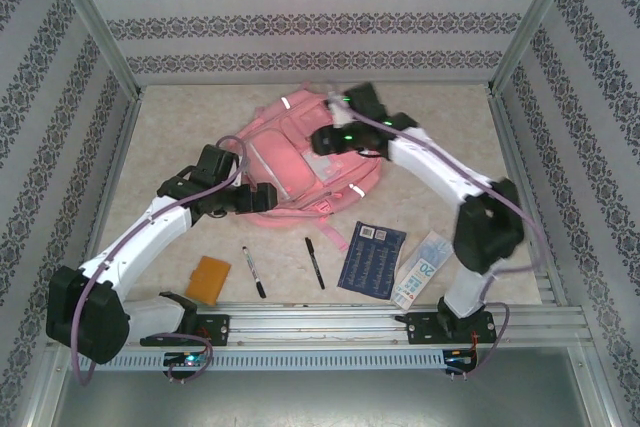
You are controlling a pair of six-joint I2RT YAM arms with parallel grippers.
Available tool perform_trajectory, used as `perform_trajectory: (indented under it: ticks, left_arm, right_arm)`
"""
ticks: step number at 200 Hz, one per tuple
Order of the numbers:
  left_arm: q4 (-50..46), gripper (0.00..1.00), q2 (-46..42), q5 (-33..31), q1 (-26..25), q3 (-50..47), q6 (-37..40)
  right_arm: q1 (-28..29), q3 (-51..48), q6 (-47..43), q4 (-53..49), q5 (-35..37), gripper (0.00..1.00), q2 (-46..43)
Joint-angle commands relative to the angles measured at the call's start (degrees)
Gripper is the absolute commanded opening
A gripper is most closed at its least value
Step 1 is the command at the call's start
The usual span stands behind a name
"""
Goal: Pack the student bag
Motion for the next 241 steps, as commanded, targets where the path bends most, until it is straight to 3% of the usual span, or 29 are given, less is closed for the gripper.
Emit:
perform_trajectory:
  ticks: [1, 26, 49, 66, 96, 127, 147, 190, 241]
  left_arm:
    - [0.34, 1.00, 3.79, 2.07, -2.56, 4.25, 1.04]
    - [-4.97, 1.00, 11.40, -3.63, -8.40, 10.80, 5.42]
    - [-9.48, 0.98, 18.74, -10.55, -13.44, 16.02, 12.21]
    - [-12.65, 0.96, 23.15, -15.49, -13.76, 18.39, 18.09]
    - [-16.28, 0.99, 27.74, -22.94, -13.76, 20.81, 25.34]
    - [-14.53, 0.99, 31.13, -22.36, -13.76, 22.81, 26.29]
    - [-14.58, 0.93, 33.96, -24.05, -13.67, 26.16, 24.91]
    - [-15.22, 0.86, 37.77, -18.33, -13.72, 31.93, 23.80]
    - [-16.73, 0.79, 45.27, -23.82, -13.67, 36.12, 23.92]
  right_arm:
    - [-4.16, -10.74, 12.05, 1.96, -2.49, 0.53, -6.72]
    - [-5.43, -20.04, 10.16, -0.67, -3.61, 0.50, -11.02]
    - [-4.46, -26.22, 11.05, 0.96, -9.49, 0.46, -11.36]
    - [-2.75, -28.09, 11.55, 2.28, -11.58, 0.42, -10.50]
    - [-2.05, -26.88, 11.51, 2.16, -8.65, 0.42, -9.00]
    - [-3.26, -25.04, 12.66, 3.51, -8.26, 0.42, -6.83]
    - [-3.13, -24.85, 13.07, 4.65, -8.77, 0.42, -6.49]
    - [-3.04, -26.51, 12.62, 5.38, -8.72, 0.42, -7.62]
    - [-3.15, -28.90, 13.09, 6.59, -8.25, 0.44, -8.61]
